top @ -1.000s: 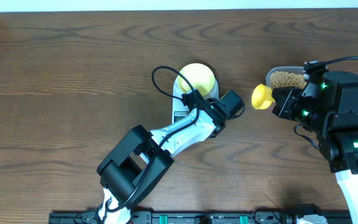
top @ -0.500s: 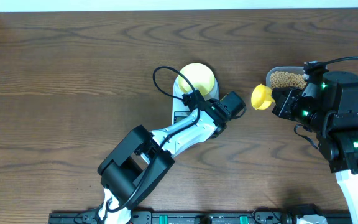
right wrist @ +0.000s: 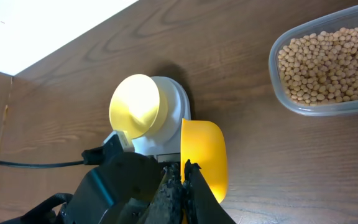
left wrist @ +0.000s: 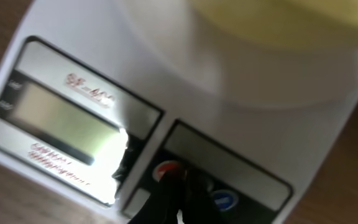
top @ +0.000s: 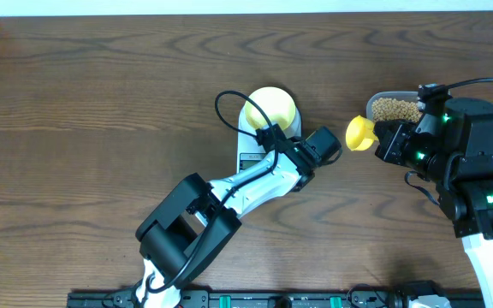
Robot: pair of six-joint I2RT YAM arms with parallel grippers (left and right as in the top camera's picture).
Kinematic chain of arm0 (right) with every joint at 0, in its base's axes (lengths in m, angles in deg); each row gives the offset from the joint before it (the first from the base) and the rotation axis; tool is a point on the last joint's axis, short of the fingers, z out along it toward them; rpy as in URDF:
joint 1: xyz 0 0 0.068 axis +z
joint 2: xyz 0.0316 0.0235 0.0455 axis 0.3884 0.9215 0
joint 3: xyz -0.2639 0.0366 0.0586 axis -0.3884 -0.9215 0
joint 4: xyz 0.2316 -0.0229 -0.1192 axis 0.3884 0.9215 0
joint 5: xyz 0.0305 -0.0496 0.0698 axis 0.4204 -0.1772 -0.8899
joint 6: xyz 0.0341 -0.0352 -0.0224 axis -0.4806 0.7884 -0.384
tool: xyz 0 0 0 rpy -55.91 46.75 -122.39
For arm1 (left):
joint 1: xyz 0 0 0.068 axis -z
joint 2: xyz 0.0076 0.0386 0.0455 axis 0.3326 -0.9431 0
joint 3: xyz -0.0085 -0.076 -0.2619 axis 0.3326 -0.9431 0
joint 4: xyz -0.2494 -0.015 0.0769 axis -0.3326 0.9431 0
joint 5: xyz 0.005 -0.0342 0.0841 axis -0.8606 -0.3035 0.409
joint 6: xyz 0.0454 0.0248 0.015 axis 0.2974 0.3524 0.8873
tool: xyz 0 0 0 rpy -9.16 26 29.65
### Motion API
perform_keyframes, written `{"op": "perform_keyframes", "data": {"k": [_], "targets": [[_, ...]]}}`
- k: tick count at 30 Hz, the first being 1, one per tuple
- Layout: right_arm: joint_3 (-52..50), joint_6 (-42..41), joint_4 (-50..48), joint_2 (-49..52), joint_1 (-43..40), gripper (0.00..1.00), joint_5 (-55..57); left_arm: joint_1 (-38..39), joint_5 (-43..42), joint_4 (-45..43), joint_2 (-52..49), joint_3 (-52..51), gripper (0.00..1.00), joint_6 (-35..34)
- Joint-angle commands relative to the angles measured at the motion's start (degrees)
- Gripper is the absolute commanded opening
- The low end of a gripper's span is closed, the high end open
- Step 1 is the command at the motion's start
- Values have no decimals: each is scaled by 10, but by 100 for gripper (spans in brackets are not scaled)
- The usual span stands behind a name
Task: Scoop item into bowl and weigh 50g on scale
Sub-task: 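Lift the left gripper away from the scale and retract left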
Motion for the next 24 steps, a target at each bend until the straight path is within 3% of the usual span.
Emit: {"op": "perform_keyframes", "data": {"k": [1, 17, 24], "targets": [[9, 10, 1, 1, -4, 1, -3, 2, 19, 18, 19, -15, 8, 11], [9, 10, 1, 1, -4, 1, -3, 2, 79, 136, 234, -15, 7, 17], [9, 10, 1, 1, -4, 1, -5, -6, 93, 199, 278, -15, 7, 31]]}}
